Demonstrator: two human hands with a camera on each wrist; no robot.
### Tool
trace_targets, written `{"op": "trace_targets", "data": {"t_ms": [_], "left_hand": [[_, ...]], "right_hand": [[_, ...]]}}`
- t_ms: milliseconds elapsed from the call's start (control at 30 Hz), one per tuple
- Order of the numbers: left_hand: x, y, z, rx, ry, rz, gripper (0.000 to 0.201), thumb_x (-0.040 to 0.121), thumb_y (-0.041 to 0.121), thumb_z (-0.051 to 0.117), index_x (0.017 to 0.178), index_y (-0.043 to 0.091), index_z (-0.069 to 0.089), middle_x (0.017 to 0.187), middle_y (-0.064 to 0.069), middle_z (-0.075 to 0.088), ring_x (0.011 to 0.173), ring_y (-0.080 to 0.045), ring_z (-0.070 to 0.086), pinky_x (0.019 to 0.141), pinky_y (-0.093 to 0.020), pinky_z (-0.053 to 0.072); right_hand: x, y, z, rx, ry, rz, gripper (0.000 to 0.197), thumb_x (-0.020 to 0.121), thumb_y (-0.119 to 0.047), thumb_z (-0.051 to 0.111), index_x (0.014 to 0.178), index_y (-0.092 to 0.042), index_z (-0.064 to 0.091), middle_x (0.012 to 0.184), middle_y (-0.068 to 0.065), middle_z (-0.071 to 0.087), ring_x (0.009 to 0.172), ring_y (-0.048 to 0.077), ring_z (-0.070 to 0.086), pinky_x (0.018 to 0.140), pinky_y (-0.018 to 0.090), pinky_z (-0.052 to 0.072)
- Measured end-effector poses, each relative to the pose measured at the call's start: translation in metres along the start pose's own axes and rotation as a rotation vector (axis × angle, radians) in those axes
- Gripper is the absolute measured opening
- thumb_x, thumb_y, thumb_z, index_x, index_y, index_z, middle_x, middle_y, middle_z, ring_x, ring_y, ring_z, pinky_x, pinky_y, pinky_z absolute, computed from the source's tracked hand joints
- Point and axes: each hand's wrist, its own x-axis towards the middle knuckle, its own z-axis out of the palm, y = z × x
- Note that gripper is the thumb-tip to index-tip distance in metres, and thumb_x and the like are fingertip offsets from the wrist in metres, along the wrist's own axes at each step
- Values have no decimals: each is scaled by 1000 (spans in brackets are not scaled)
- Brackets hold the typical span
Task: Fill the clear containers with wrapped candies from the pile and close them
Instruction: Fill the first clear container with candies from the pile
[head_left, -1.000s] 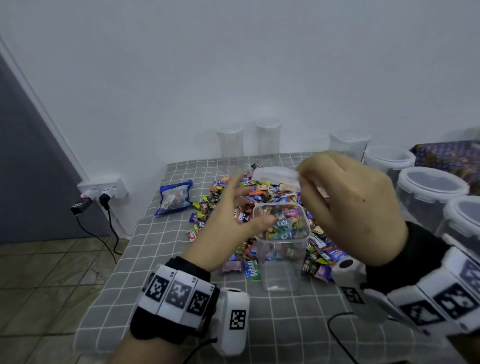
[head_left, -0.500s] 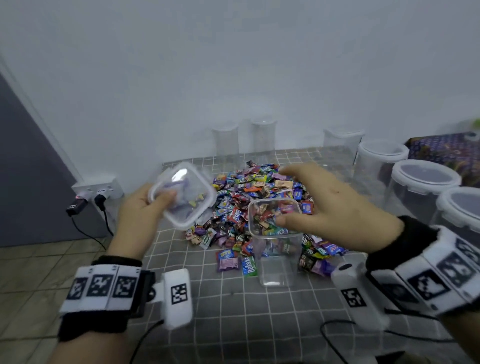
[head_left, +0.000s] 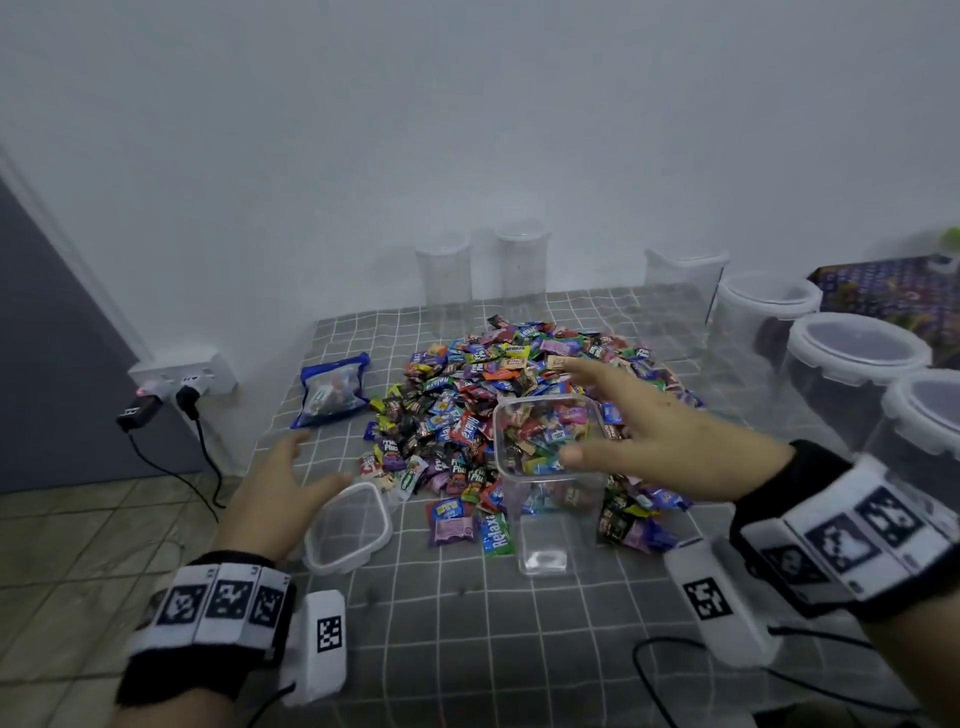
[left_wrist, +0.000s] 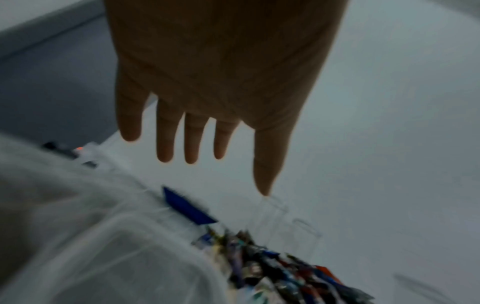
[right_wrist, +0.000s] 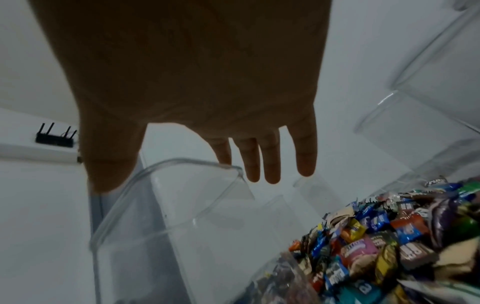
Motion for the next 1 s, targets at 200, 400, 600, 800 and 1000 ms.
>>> {"op": "trace_targets", "data": {"t_ms": [200, 400, 600, 800, 1000], "left_hand": [[-41, 81, 13, -186, -510, 405, 108, 53, 57, 84, 139, 51, 18, 134, 17, 40, 125, -1, 39, 100, -26, 33], [-41, 114, 60, -349, -732, 428, 105, 60, 26, 86, 136, 45, 17, 126, 22, 43, 115, 10, 44, 104, -23, 39], [-34, 109, 66, -385, -712, 386, 94, 51, 36, 86, 126, 38, 30, 122, 11, 51, 115, -2, 51, 93, -20, 45], [-33, 107, 66, -373, -718, 388, 86, 64, 23, 86, 125, 38, 29, 123, 13, 49, 115, -1, 50, 97, -23, 44], [-35, 108, 67, -375, -678, 385, 87, 64, 25, 86, 128, 36, 27, 126, 11, 50, 119, -4, 49, 100, -31, 45]], "right_hand": [[37, 16, -26, -250, 224, 159, 59, 88, -52, 50, 135, -18, 42, 137, 3, 44, 125, 18, 41, 97, 31, 32], [93, 43, -9, -578, -75, 266, 84, 83, -49, 63, 148, -22, 18, 148, 10, 30, 131, 28, 37, 105, 41, 35], [120, 62, 11, -636, -242, 285, 95, 79, -52, 66, 150, -27, 8, 153, 15, 17, 132, 38, 35, 107, 46, 36], [127, 68, 22, -631, -295, 311, 65, 87, -37, 62, 143, -20, 32, 148, 16, 26, 128, 37, 41, 104, 40, 39], [122, 66, 23, -595, -255, 277, 24, 96, -26, 47, 114, -14, 57, 117, 10, 62, 106, 28, 58, 94, 38, 48]]}}
